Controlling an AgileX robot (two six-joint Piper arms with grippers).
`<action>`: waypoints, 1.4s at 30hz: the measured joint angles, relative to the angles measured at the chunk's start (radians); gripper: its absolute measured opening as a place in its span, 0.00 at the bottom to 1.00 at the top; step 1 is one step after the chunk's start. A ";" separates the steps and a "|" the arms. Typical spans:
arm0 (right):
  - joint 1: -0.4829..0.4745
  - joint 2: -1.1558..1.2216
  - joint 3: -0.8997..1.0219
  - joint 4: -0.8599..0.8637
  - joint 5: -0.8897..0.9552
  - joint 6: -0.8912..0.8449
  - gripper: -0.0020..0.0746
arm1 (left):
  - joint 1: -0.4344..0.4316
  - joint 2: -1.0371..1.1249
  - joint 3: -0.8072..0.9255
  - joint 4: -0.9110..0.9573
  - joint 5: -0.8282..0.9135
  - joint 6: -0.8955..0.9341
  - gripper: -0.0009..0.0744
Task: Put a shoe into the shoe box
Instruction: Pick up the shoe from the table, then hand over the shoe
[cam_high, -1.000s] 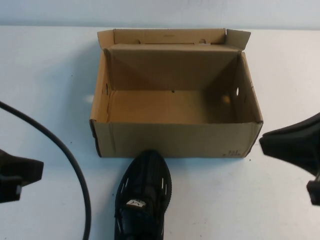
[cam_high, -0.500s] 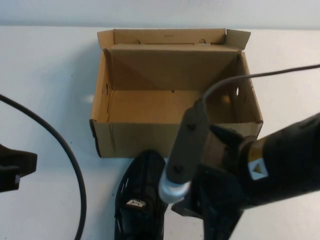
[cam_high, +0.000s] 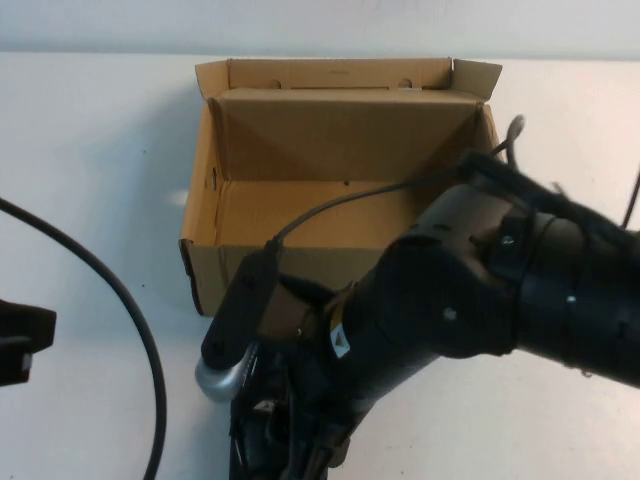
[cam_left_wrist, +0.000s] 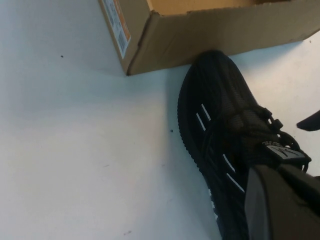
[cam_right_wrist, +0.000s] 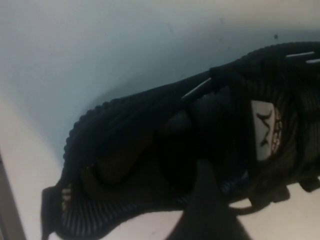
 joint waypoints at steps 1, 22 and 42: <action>0.000 0.018 0.000 0.000 -0.010 0.000 0.58 | 0.000 0.000 0.000 0.000 0.000 0.000 0.01; 0.002 0.122 -0.140 -0.025 0.018 0.004 0.05 | 0.000 -0.023 -0.008 0.001 0.014 0.078 0.04; 0.002 0.117 -0.664 -0.136 0.304 0.219 0.04 | 0.000 -0.120 -0.121 -0.096 -0.070 0.196 0.89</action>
